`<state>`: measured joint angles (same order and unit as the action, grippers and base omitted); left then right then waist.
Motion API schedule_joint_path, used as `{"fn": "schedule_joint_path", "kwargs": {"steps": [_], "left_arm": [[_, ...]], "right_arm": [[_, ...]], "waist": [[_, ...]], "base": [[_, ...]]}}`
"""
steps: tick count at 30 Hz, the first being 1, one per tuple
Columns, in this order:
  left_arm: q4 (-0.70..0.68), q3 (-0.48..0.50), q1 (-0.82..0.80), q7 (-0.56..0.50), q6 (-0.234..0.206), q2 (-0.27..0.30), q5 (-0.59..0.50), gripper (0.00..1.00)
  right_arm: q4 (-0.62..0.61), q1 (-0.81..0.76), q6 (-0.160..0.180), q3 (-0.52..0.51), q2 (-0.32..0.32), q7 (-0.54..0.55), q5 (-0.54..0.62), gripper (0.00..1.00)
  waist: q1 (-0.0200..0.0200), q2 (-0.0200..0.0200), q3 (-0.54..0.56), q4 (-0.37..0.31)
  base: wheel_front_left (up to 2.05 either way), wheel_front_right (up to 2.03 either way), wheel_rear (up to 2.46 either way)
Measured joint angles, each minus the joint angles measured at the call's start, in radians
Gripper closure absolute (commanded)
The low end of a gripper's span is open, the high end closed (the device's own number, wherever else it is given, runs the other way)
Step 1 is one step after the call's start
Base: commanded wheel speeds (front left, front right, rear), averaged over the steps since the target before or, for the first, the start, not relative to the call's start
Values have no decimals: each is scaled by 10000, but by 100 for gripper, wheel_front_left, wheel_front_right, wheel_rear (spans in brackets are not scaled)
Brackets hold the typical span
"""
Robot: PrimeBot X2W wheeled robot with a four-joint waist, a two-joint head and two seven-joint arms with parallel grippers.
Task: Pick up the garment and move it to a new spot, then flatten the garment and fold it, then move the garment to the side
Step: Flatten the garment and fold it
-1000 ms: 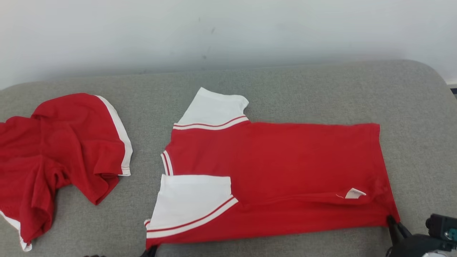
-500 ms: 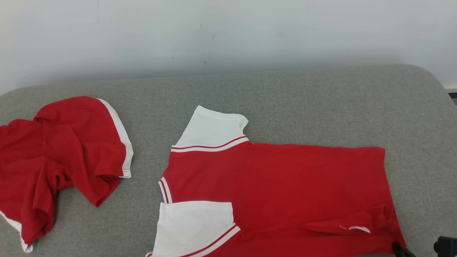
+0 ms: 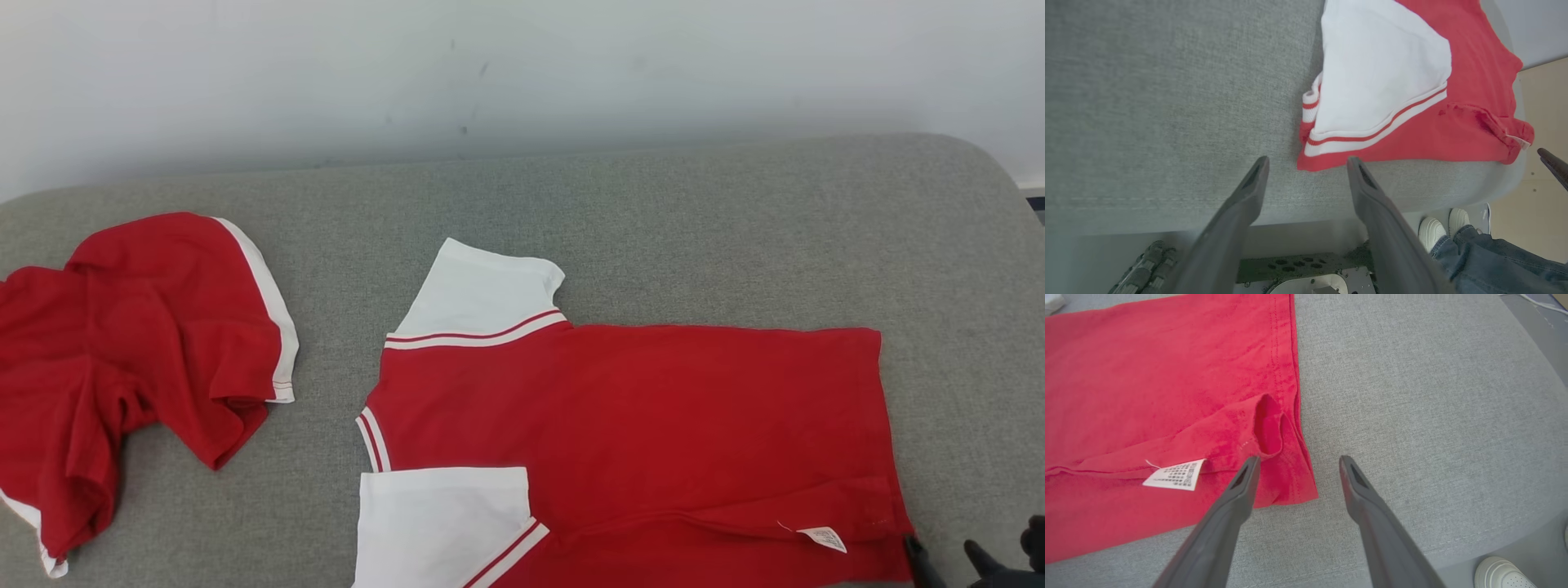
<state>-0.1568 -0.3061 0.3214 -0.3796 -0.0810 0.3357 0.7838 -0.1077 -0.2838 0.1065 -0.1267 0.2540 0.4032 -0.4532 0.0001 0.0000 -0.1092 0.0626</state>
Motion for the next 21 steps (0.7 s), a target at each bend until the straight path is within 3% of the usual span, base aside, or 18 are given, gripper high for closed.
{"fn": "schedule_joint_path", "kwargs": {"steps": [7, 14, 21], "left_arm": [[-665, 372, -641, 295, -127, 105, -792, 0], [-1051, 345, -2159, 1306, -190, -520, -1714, 0], [-491, 27, -3336, 2347, -341, -993, -3459, 0]], "right_arm": [[-633, 346, 82, -313, 33, -50, 378, 0], [-1149, 1627, 94, -311, -140, -717, 828, 0], [-855, 2871, 169, -56, -623, -1927, 1243, 0]], "waist": [[0, 1, -21, -9], [0, 0, 92, -129], [0, 1, 275, -331]], "base": [[0, 0, 0], [0, 0, 0], [0, 0, 0]]}}
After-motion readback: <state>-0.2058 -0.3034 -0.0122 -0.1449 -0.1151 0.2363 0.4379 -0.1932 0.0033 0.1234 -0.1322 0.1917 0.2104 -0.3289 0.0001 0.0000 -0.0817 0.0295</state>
